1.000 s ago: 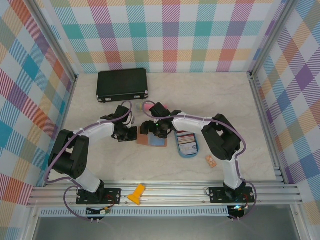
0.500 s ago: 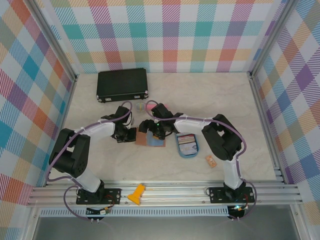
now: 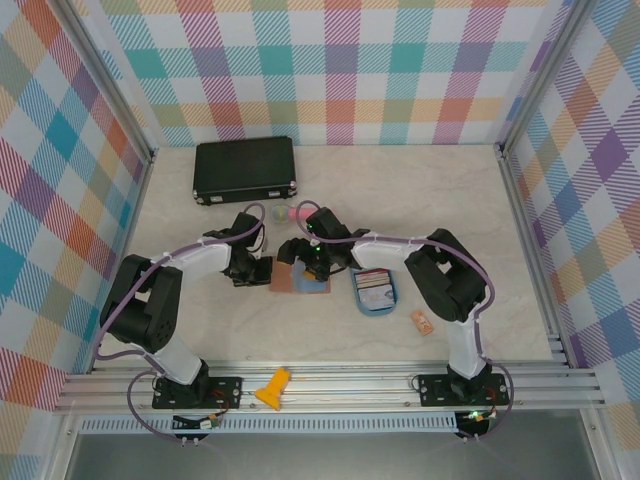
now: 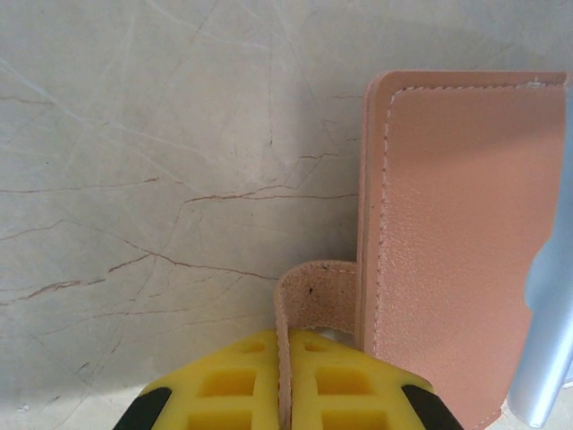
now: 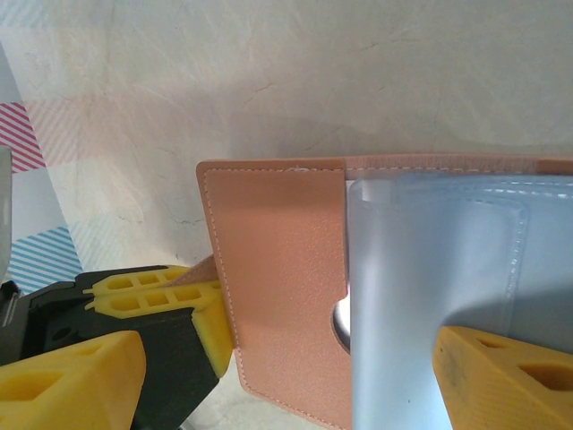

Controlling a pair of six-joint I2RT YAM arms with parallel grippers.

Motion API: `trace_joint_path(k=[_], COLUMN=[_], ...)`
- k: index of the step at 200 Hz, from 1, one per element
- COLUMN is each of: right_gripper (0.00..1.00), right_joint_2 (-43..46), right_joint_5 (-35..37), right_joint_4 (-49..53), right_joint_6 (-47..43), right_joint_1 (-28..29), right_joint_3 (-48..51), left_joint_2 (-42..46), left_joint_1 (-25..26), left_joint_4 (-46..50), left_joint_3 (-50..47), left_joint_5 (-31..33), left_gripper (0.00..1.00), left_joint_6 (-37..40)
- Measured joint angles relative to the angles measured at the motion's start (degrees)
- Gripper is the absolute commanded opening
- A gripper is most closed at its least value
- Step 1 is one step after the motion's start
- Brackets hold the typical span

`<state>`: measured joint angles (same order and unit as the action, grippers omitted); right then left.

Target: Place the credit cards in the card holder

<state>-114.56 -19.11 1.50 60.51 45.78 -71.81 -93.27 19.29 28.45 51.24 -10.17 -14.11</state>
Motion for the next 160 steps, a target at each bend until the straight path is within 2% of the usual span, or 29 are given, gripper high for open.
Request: trace_joint_path(k=[160], right_gripper=[0.83], right_joint_2=[1.38], right_joint_5=[-1.64], right_joint_4=[-8.87], right_joint_6=[4.07], right_joint_1=[0.00], right_joint_3=[2.89], left_joint_2=[0.00], left_joint_1=[0.00], left_joint_4=[-0.07], left_joint_3=[0.00], left_joint_5=[0.96], left_gripper=[0.06], left_joint_6=[-0.66])
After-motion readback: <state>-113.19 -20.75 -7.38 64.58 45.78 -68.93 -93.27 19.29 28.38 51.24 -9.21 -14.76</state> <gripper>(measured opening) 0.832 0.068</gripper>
